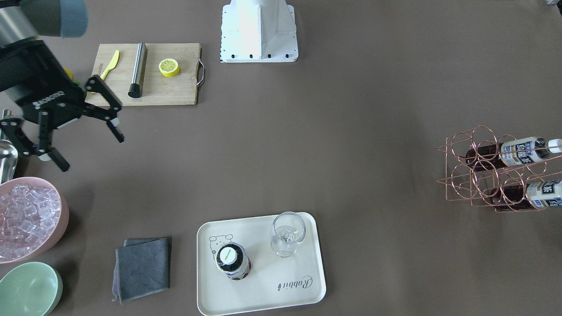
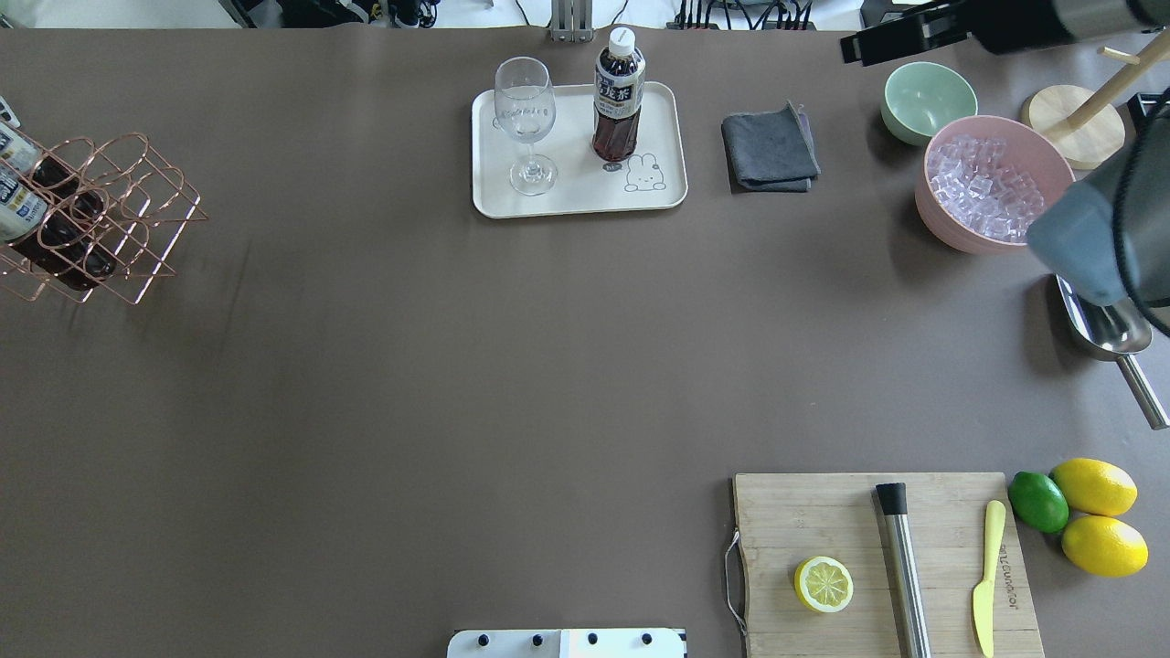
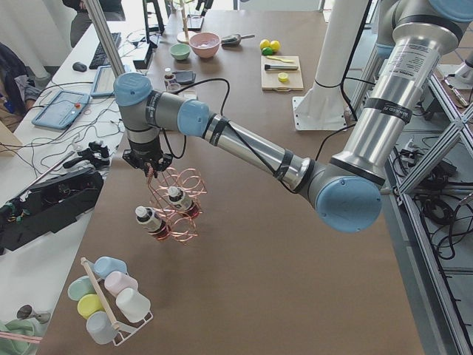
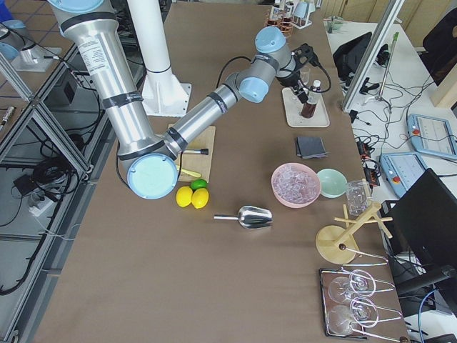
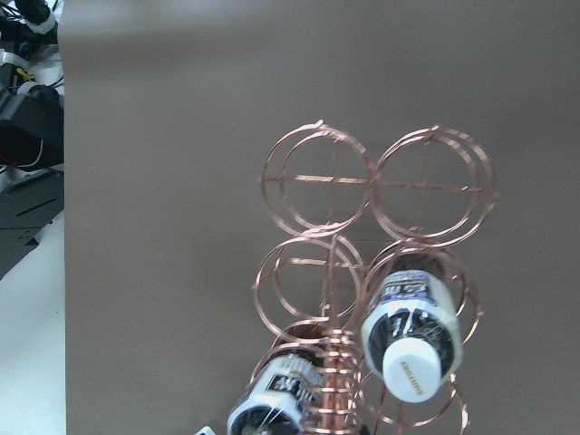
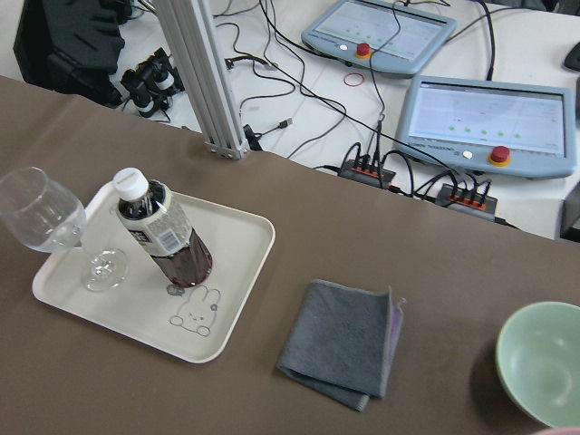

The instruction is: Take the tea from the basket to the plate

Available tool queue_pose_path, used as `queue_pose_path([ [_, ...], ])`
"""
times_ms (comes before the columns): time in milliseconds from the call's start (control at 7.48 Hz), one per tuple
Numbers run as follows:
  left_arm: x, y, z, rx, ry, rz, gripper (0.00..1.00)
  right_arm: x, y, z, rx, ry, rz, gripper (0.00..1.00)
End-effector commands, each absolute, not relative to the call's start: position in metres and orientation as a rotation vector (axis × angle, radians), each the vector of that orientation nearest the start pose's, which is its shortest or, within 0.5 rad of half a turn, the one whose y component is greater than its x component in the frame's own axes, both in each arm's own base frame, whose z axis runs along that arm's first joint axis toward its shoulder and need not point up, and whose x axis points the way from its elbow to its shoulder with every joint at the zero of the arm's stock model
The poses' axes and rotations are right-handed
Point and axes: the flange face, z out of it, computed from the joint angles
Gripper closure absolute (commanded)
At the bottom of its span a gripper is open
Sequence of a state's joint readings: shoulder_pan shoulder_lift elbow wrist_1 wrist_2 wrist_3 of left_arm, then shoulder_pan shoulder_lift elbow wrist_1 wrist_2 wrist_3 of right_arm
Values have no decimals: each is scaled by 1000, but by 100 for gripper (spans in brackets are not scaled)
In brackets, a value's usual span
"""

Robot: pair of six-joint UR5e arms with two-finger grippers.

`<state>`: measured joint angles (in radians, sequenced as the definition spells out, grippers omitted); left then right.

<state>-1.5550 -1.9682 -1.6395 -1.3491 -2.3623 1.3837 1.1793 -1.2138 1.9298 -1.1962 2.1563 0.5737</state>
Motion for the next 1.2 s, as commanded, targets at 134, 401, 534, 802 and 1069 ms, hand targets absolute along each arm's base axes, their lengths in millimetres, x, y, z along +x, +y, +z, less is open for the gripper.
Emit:
queue_pose_path([
  [134, -86, -636, 425, 710, 513, 1341, 100, -70, -505, 325, 302, -899, -102, 0],
  [401, -107, -638, 444, 682, 515, 1312, 100, -58, -478, 384, 234, -885, -156, 0],
  [534, -113, -645, 458, 705, 434, 1522, 100, -51, -464, 416, 211, -862, -202, 0],
  [802, -123, -647, 457, 705, 429, 1513, 100, -17, -441, 495, 122, -826, -179, 0],
  [1069, -117, -647, 456, 679, 459, 1435, 100, 4, -448, 571, 1, -807, -81, 0],
])
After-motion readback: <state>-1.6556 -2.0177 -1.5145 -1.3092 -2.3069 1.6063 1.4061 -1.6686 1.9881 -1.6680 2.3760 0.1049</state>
